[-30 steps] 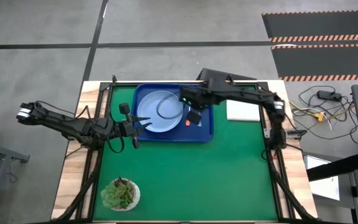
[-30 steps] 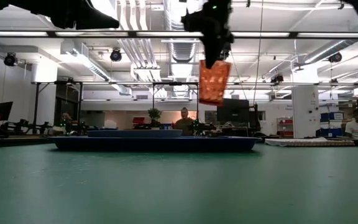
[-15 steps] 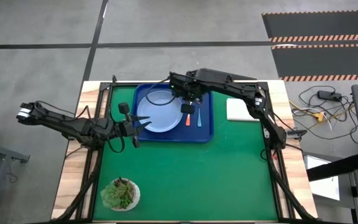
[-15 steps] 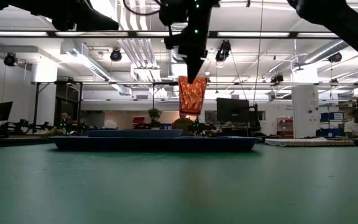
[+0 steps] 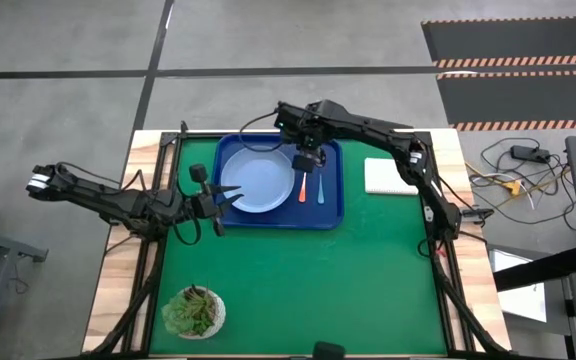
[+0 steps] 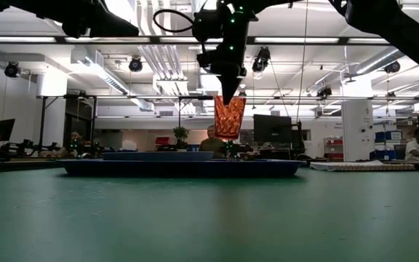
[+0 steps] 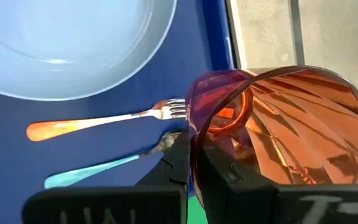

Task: Pick and place plate/cup/fork/spoon on tray
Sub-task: Put the orange cup on the blue tray to the top right of the blue plate

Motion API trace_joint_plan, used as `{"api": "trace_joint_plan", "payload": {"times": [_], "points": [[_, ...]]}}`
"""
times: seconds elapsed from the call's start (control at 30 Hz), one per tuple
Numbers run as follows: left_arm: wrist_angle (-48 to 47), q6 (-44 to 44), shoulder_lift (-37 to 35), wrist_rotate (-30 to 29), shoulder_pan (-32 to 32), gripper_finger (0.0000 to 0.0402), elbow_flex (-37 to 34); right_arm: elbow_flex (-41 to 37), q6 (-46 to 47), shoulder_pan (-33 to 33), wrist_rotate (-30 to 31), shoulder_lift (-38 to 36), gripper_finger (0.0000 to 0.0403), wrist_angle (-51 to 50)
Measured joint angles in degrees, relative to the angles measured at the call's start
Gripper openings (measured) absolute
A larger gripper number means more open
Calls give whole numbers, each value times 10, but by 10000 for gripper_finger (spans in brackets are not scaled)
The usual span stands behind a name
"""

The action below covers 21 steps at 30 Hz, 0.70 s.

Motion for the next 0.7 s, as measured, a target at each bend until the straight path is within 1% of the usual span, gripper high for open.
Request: {"api": "trace_joint_plan", "payload": {"times": [0.2,0.47,0.7], "points": [[-1,0,0,0,0,70,0,0,6,-9,-50,10,9,27],[-1,0,0,-1,0,70,0,0,-10,-17,-52,26,9,48],[-1,0,0,-1,0,70,0,0,-20,-28,-53,44,9,88]]}}
